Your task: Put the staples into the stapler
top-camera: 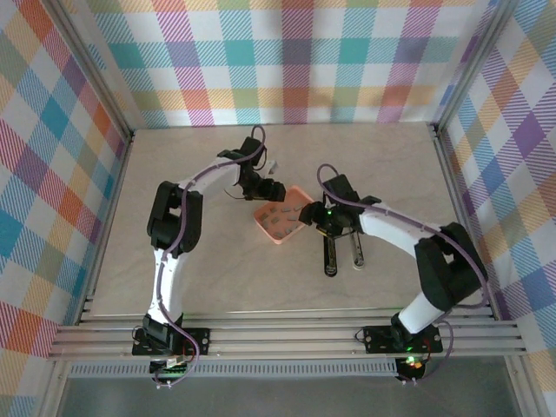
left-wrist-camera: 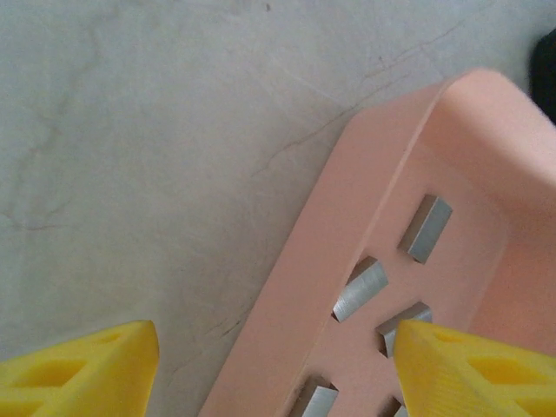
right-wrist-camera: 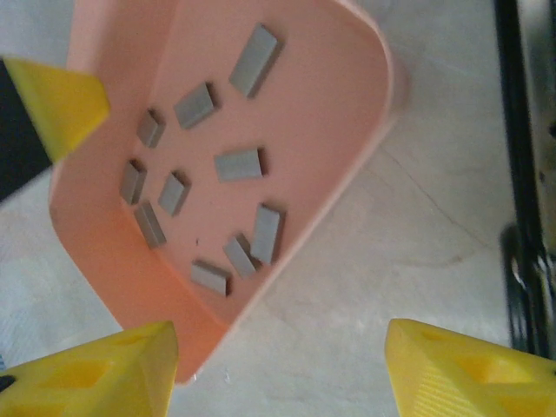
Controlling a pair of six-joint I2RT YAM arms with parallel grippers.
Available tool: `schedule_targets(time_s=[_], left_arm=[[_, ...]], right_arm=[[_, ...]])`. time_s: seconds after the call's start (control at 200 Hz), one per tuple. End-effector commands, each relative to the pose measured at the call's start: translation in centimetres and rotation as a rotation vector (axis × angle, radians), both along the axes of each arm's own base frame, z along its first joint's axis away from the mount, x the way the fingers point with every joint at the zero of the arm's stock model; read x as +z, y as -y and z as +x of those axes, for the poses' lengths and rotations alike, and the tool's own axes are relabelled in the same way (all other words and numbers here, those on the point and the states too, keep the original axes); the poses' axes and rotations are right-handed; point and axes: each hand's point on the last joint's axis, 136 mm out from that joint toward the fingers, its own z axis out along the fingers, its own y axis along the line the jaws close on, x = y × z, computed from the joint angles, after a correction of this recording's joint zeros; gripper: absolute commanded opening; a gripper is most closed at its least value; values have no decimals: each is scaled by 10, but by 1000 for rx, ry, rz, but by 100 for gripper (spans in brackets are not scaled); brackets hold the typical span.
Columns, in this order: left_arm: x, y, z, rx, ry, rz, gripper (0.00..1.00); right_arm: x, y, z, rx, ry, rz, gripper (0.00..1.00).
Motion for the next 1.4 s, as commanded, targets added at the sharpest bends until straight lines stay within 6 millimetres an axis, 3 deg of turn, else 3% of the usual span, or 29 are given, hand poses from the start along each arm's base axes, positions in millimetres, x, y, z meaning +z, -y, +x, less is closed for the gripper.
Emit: schedule_targets(time_s=[0.0,0.435,0.545,0.715,0.925,1.135,1.285,1.395], left_arm=[[19,10,-7,-7,18,-92,70],[35,1,-61,37,28,-224,66],[28,1,-78,33,13,-233,66],[14,3,-104,26,-39,-230,66],[29,9,-113,28,8,-279,68],[58,-20,-112,156,127,-232,75],[81,-57,-107,316,232,-169,79],[93,-84,-112,412,288,-107,84]], right_arm=[[3,-6,22,-13,22,44,64],[-17,-18,47,41,-11,16,62],[-20,-24,50,61,-17,30,61],[-18,-25,52,83,-14,13,60],[-5,-11,46,86,-11,-59,60],[35,9,29,56,19,-170,59],[65,-5,15,43,8,-159,54],[69,-24,7,12,-95,-101,54]])
